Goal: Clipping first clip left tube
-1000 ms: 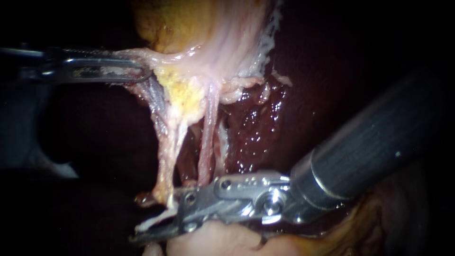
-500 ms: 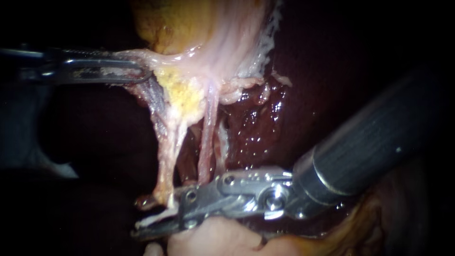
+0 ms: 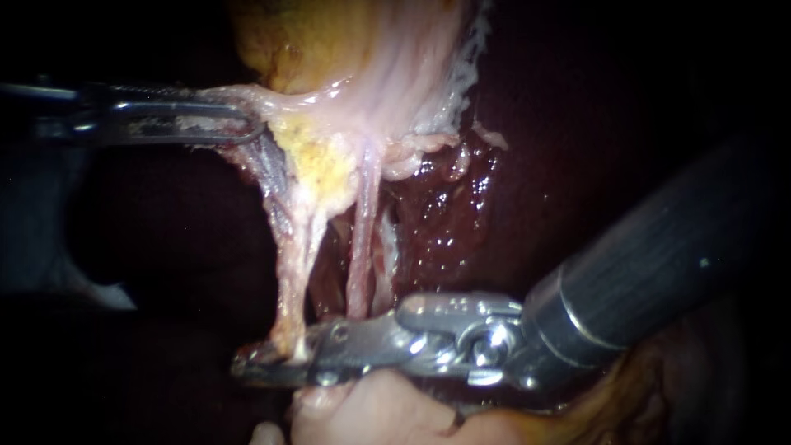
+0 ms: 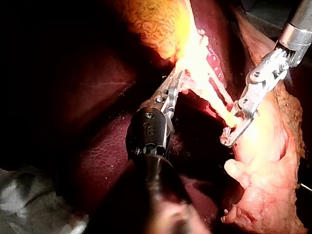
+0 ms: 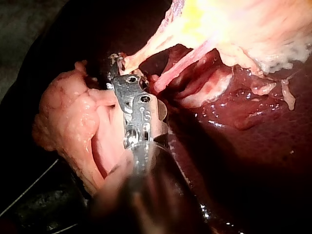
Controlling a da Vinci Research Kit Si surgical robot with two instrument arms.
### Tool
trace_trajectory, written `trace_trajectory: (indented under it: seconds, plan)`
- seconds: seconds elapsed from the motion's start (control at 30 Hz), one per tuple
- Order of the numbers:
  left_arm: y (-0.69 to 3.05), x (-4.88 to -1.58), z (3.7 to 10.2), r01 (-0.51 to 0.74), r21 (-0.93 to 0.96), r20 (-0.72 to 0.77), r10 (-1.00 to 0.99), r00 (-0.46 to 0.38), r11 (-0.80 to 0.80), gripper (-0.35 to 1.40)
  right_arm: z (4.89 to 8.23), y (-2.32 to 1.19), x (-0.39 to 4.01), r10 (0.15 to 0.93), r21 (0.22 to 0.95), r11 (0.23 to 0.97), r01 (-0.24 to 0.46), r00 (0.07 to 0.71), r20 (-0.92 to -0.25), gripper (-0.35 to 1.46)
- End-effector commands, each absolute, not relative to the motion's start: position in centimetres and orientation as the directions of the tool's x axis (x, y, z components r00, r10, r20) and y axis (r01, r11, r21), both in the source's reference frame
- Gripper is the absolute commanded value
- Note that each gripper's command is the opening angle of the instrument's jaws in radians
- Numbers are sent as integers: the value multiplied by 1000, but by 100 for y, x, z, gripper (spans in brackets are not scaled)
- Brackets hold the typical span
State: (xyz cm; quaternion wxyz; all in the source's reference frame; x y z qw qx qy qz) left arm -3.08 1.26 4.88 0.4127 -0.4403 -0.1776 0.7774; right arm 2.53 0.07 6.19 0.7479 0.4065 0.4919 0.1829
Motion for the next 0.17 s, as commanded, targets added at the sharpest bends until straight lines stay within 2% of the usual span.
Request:
trace_trajectory:
  seconds: [0.03,0.17]
  plan:
    - [126,-308,488,-485,-639,-538,798,-272,-596,-35,620,6,253,673,787,603,127,449,-588,-35]
    - [127,-308,489,-485,-639,-538,798,-272,-597,-35,621,6,253,676,790,600,125,450,-584,-35]
